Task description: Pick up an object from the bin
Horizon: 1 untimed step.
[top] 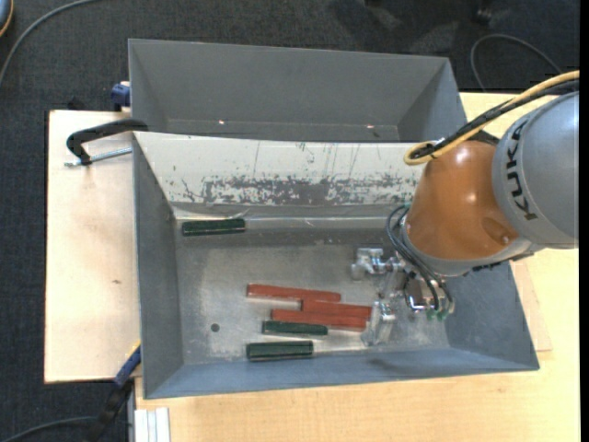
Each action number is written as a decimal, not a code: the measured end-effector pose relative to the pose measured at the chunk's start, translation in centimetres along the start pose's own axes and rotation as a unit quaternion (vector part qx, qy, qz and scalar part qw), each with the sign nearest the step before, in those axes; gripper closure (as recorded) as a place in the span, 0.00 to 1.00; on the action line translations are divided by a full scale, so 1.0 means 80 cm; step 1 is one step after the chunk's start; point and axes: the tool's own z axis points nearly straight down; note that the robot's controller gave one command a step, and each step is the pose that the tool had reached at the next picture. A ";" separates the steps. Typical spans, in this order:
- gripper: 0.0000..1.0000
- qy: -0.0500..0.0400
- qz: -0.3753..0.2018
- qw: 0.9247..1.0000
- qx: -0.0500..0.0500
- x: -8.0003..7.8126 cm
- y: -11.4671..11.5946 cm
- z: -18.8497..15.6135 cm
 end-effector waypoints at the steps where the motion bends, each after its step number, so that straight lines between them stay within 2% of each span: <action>1: 0.00 -0.002 0.062 0.998 -0.001 -0.029 0.055 0.053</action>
Offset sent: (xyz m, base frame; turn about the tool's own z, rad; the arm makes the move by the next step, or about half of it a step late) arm 0.0225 0.0413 -0.0417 0.1282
